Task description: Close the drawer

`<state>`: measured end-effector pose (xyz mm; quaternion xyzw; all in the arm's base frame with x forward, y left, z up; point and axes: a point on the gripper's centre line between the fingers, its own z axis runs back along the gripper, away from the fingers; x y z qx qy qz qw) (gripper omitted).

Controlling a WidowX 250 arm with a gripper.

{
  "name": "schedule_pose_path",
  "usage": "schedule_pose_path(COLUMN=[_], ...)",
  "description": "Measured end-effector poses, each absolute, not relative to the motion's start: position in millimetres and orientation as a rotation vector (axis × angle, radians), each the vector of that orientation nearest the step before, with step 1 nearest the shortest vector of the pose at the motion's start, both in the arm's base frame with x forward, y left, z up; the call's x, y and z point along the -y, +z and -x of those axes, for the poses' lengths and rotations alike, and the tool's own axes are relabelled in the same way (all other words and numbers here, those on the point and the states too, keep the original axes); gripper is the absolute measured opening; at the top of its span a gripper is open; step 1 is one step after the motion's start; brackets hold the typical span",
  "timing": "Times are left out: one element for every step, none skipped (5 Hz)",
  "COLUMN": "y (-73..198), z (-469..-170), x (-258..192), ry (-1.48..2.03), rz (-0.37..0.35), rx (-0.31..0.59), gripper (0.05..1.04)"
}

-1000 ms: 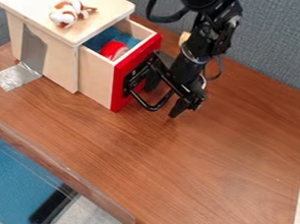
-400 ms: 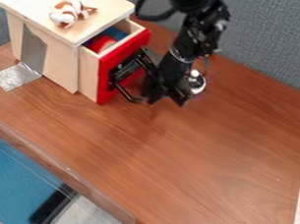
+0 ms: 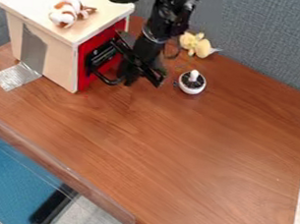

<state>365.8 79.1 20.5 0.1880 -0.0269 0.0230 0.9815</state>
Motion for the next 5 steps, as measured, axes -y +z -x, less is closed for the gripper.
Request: schedule_pose_path(y=[20.8, 19.2, 46.7, 77.7, 114.4], z=[-364.9, -364.1, -368.5, -372.8, -371.0], x=[-84.0, -83.2, -71.3, -42.5, -22.0], ry=[0.063, 0.055, 0.03, -0.024, -0.053], rz=[-0.366, -0.31, -0.237, -0.17, -0.103], rx=[0.047, 0.042, 0.121, 0.199, 0.28], gripper=[0.166, 0.394, 0.691, 0.975, 1.003])
